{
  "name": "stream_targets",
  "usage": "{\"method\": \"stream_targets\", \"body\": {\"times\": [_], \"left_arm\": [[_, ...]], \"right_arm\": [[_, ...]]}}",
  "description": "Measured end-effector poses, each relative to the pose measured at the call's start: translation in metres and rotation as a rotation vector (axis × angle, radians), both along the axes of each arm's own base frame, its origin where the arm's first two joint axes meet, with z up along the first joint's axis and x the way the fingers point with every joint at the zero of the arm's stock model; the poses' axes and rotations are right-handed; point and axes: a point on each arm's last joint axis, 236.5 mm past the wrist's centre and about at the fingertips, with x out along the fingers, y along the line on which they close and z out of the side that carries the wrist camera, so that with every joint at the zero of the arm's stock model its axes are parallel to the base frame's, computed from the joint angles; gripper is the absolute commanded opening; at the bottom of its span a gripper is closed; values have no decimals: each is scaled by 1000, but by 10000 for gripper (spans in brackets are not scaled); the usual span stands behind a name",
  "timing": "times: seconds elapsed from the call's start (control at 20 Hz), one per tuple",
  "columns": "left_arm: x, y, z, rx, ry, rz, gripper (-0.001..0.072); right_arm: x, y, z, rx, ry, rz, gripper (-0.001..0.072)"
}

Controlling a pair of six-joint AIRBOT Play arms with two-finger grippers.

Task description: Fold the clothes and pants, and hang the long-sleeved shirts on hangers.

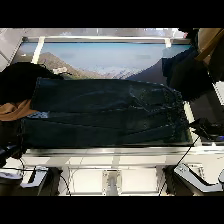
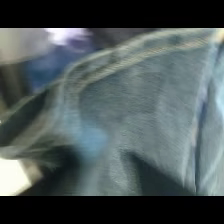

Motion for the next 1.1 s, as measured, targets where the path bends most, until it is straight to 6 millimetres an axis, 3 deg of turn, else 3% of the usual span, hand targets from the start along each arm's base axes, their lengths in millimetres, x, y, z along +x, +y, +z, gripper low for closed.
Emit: {"method": "stream_targets", "body": {"times": [0.2,0.35,0.5,0.8,1.1], "left_arm": [[18,14,38,101,-52,-122,564],[9,21,51,112,25,-157,563],[-13,6,39,31,138,-177,563],[-29,-27,12,-76,232,-214,563],[-32,-11,-5,-29,271,-122,563]], "right_arm": [[13,-4,18,-5,-55,-2,546],[23,-14,43,-38,-97,17,546],[29,-21,60,-60,-119,10,546],[30,-21,71,-57,-118,11,546],[27,-20,72,-52,-108,19,546]]}}
